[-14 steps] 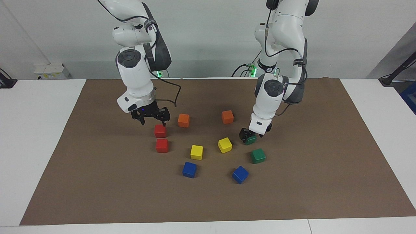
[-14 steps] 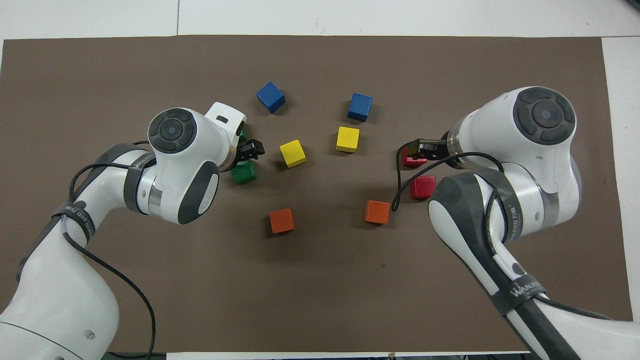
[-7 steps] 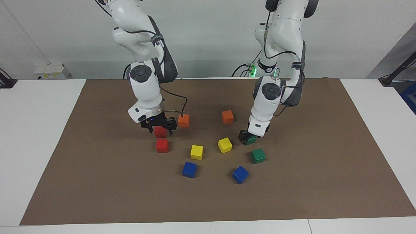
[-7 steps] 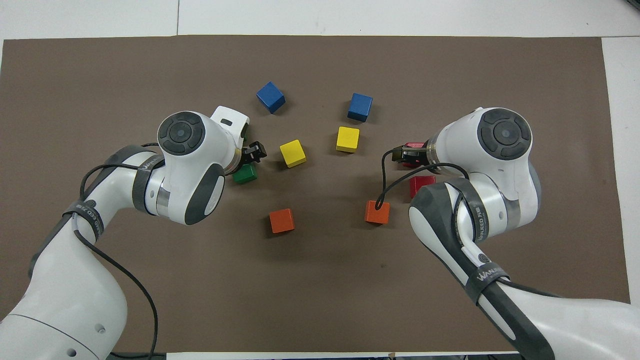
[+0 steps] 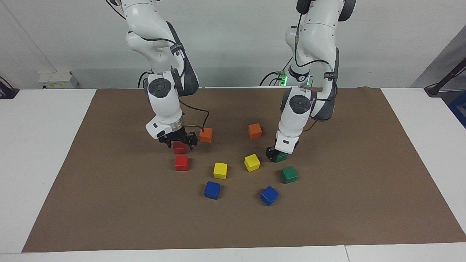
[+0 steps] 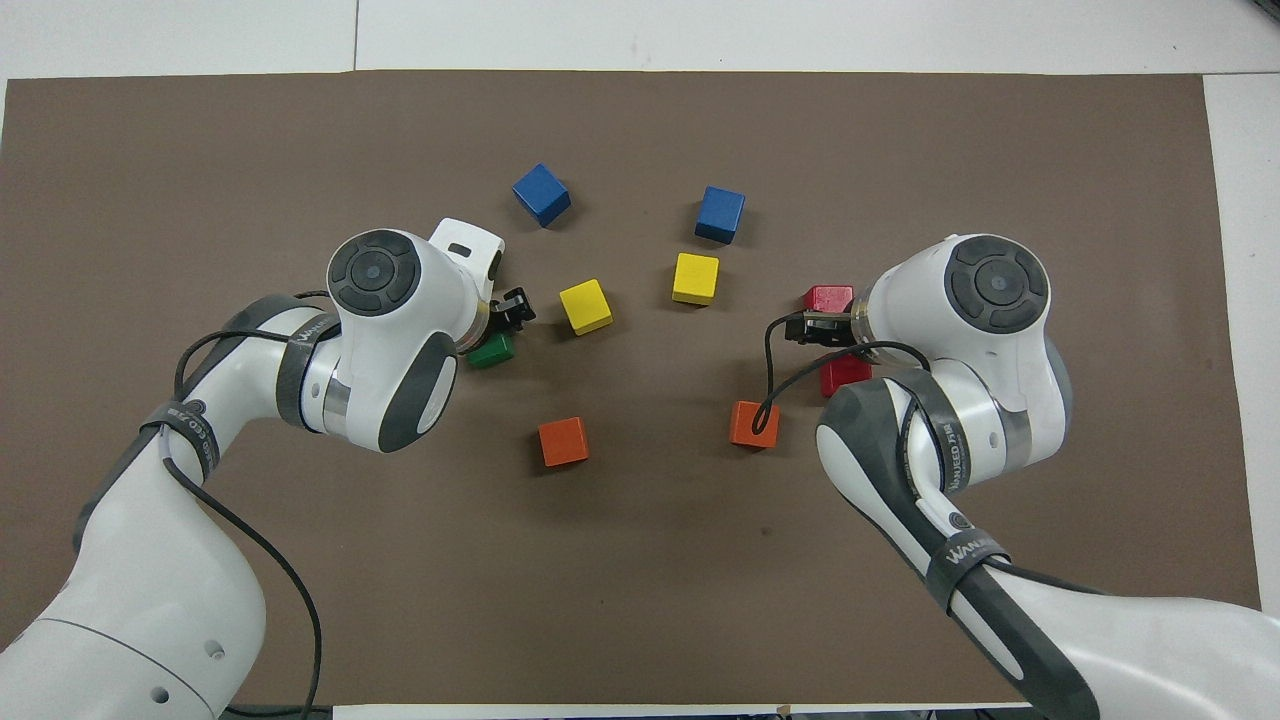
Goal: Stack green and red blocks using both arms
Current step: 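Grasp a green cube with the left gripper while the right gripper grasps a red cube, then carry the green cube to the left arm's edge while the right gripper carries red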
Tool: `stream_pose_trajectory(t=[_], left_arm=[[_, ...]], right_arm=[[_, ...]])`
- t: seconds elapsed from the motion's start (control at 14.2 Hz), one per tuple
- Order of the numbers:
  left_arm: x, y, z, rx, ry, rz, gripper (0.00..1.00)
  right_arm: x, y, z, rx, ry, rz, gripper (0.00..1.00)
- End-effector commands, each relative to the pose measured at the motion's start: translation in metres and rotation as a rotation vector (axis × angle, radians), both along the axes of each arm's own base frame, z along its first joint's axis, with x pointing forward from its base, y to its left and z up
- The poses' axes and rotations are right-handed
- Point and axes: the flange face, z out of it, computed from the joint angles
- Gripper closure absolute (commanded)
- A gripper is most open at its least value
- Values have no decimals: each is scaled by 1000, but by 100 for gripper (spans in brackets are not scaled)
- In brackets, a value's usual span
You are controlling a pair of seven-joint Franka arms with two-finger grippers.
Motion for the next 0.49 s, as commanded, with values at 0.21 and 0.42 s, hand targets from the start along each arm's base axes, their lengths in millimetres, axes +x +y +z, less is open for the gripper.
stream_pose_trajectory(t=[0.21, 0.42], left_arm=[[7, 7, 8, -5, -28, 8, 100], [23, 59, 47, -2, -45, 27, 100]], right_arm=[[-27, -12, -8, -9, 22, -14, 0], [-28, -13, -11, -9, 22, -13, 0]])
